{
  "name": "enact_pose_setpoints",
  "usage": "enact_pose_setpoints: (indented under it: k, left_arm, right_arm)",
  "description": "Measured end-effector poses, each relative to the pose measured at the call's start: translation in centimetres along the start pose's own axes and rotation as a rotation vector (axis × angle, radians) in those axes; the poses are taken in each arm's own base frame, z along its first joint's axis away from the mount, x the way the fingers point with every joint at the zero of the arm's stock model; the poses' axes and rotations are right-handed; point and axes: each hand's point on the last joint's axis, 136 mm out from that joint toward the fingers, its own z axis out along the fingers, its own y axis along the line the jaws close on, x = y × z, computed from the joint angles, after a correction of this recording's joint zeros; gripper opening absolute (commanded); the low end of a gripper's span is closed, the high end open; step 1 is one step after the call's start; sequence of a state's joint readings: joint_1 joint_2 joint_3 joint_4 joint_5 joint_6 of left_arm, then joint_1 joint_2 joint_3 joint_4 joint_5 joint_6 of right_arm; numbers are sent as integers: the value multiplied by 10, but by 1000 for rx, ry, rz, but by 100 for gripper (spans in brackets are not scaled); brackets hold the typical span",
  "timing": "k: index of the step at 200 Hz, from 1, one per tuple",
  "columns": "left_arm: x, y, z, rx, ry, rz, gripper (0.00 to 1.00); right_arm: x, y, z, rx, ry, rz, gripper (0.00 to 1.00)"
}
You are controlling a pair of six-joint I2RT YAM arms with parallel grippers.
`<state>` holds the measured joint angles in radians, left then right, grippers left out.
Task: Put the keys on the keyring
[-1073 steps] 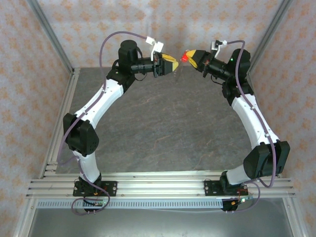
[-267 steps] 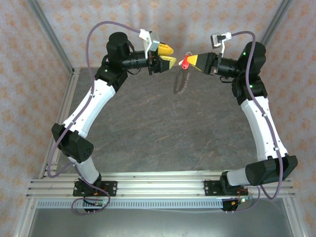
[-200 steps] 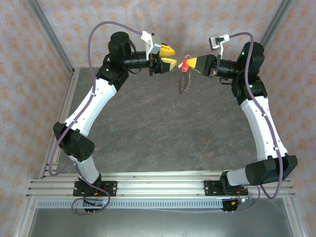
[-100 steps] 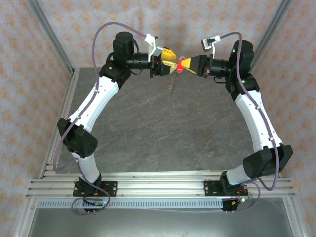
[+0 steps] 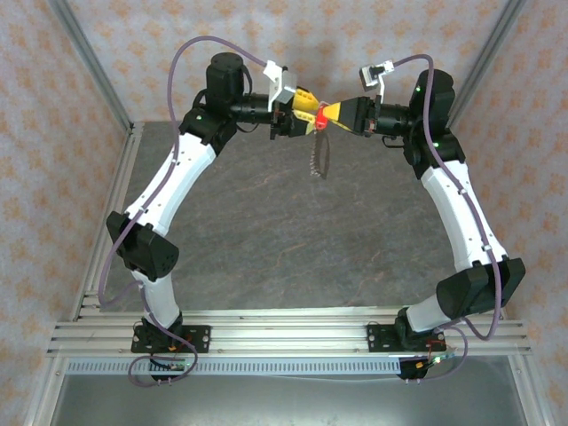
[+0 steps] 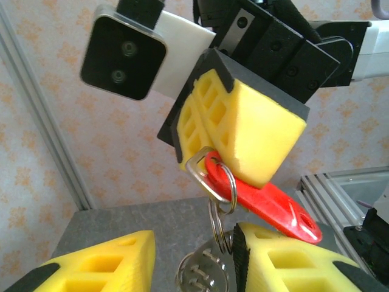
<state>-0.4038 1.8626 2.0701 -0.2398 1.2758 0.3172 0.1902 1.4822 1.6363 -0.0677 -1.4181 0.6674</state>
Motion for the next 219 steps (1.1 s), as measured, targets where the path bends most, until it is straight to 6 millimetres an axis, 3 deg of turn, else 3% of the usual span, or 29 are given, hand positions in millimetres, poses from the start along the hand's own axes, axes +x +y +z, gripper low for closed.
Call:
enact_pose_setpoints:
  k: [49, 85, 170, 192, 219]
  left_arm:
    - [0, -5, 5, 22, 3, 2, 20]
    - [-2, -6, 7, 24, -2, -14, 0]
    - [0, 6, 9, -43, -2, -41, 0]
    - [4, 9, 12, -86, -11, -60, 0]
    - [12, 20, 13, -159, -11, -97, 0]
  right_arm:
    - [0, 1, 1, -3, -1, 1, 0]
    - [-2, 1, 1, 0, -8, -3, 0]
    - [-8, -3, -2, 34, -56, -11, 0]
    - [-3, -7, -10, 65, -88, -1, 31]
    - [11, -3, -32, 107, -151, -15, 43]
